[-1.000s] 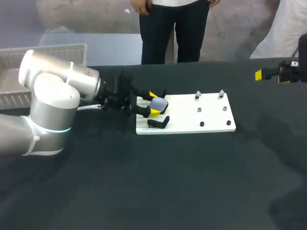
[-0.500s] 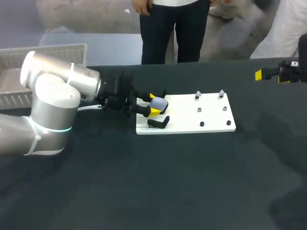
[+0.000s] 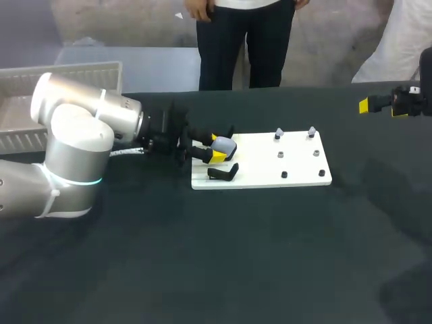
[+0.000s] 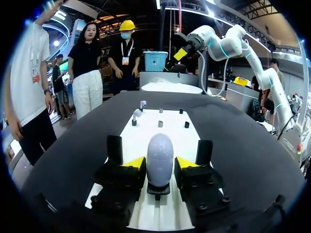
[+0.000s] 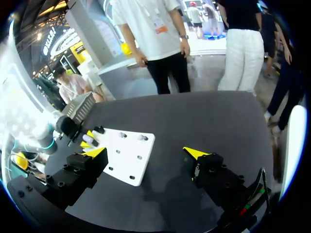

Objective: Pick up each earbud case from the left stands, insert the matching earbuds, close the lid, and place the case in the box.

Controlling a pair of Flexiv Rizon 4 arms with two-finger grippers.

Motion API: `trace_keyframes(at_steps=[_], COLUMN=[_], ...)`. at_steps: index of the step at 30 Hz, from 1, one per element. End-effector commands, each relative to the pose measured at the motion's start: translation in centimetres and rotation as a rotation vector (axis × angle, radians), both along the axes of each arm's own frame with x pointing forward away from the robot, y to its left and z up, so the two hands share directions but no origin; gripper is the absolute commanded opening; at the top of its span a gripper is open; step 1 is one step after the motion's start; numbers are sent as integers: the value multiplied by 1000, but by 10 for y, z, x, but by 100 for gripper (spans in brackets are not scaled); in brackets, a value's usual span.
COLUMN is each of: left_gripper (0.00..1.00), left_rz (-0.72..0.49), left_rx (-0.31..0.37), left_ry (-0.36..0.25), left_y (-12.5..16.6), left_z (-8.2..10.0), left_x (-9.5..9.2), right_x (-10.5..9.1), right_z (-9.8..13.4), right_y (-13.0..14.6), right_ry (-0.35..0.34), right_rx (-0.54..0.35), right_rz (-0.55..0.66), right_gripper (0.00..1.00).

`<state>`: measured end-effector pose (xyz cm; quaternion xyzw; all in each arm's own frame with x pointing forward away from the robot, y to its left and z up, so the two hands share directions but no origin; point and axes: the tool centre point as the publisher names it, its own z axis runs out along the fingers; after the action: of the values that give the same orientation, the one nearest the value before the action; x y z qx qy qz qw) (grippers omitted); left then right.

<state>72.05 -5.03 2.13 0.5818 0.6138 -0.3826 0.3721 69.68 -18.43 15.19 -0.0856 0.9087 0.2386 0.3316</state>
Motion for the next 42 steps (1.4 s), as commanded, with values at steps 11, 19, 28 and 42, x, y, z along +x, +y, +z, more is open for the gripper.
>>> trace_keyframes(at_steps=[11, 19, 28, 42], left_gripper=[0, 0, 0, 0], left_rz=[-9, -10, 19, 96], left_rx=[-13, -42, -84, -155], left_ry=[5, -10, -32, -38], left_y=[1, 6, 14, -9], left_z=[-3, 16, 59, 95], left_x=[0, -1, -9, 2], right_x=[1, 1, 1, 12], right_z=[-1, -1, -1, -1], right_y=[-1, -1, -1, 70], right_ry=[-1, -1, -1, 29], right_rx=[3, 3, 3, 0], right_rz=[4, 4, 4, 103], right_gripper=[100, 100, 100, 100])
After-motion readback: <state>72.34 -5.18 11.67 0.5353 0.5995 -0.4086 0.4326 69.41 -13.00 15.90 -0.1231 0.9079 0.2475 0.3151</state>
